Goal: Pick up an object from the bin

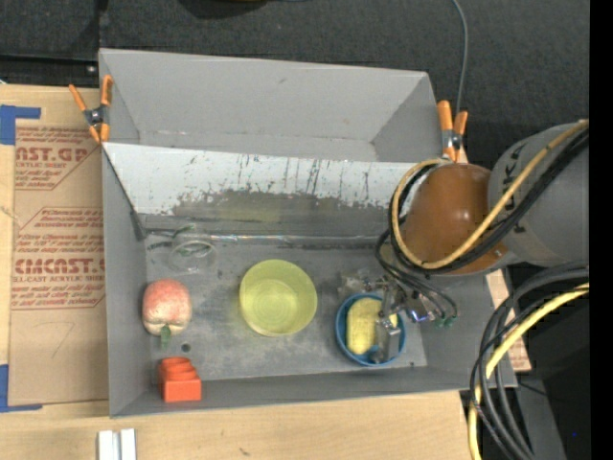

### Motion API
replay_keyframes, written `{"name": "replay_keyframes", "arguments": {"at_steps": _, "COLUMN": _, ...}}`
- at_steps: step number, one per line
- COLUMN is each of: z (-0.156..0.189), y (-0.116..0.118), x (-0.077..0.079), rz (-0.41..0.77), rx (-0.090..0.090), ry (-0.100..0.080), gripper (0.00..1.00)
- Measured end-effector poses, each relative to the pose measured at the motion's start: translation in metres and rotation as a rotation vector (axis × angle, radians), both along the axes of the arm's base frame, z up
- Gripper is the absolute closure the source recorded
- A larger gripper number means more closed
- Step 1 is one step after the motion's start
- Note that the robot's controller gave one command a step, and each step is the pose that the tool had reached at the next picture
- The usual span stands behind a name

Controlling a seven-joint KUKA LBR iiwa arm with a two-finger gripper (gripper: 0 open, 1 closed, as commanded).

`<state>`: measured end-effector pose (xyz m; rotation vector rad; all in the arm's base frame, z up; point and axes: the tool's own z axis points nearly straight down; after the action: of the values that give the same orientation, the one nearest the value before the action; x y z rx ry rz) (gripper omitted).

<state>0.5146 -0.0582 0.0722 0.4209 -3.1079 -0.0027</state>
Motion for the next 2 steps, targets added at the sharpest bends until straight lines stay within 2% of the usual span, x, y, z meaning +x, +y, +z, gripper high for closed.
{"name": "replay_keyframes", "arguments": {"at_steps": 1, "z": 0.032, "y": 0.137, "x": -0.02, "rz": -0.29, "rx": 0.0, "ry": -0.005, "gripper": 0.0}}
{"name": "replay_keyframes", "arguments": {"at_steps": 2, "z": 0.03, "y": 0.042, "x": -0.029, "rz": 0.13, "rx": 0.002, "ry": -0.009, "gripper": 0.0}}
